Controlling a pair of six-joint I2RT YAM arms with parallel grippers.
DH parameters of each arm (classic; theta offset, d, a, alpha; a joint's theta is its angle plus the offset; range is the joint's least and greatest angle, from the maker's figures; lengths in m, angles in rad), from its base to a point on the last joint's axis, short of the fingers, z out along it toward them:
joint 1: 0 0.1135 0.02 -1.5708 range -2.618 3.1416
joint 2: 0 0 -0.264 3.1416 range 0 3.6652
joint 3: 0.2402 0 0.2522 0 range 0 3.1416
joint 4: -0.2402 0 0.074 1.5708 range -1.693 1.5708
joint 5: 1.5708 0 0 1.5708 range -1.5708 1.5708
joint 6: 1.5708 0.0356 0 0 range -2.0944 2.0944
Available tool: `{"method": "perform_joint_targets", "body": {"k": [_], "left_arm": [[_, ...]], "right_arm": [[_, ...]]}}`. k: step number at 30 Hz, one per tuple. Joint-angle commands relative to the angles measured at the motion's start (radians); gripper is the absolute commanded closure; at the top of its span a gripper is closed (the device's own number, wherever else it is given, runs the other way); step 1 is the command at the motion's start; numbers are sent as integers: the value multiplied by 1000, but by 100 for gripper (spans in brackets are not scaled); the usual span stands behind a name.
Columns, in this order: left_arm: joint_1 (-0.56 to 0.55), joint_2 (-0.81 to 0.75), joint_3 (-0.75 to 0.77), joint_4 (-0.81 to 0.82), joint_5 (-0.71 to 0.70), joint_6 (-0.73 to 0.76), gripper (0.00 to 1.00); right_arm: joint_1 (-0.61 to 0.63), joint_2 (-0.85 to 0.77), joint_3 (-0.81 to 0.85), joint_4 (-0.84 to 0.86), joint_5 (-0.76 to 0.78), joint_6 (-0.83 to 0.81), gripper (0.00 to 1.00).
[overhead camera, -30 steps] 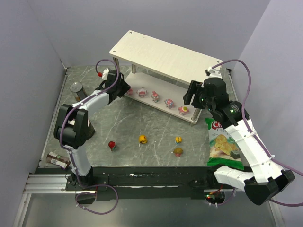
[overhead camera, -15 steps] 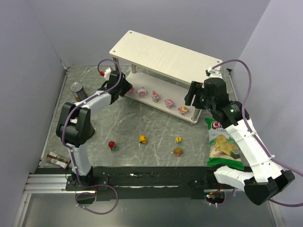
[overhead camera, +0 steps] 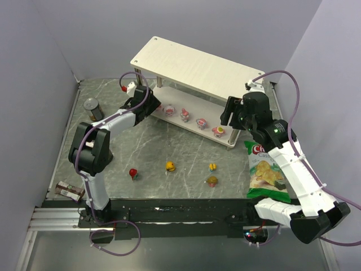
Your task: Place and organize the plastic toys onto the shelf
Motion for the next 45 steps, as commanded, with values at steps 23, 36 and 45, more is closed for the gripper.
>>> {"method": "perform_joint_targets", "body": {"k": [23,36,45], "left_arm": [[-4,-118,-31,8,-47,30,6],[-4,-443,-305,-15,-36,-13,5],[-4,-722,-459,-115,-73,70,1]], "right_arm": [[-15,-27,21,6,-5,-20,21],[17,-104,-22,5,-214,-72,11],[367,40,-20,47,-141,-59,5]]}}
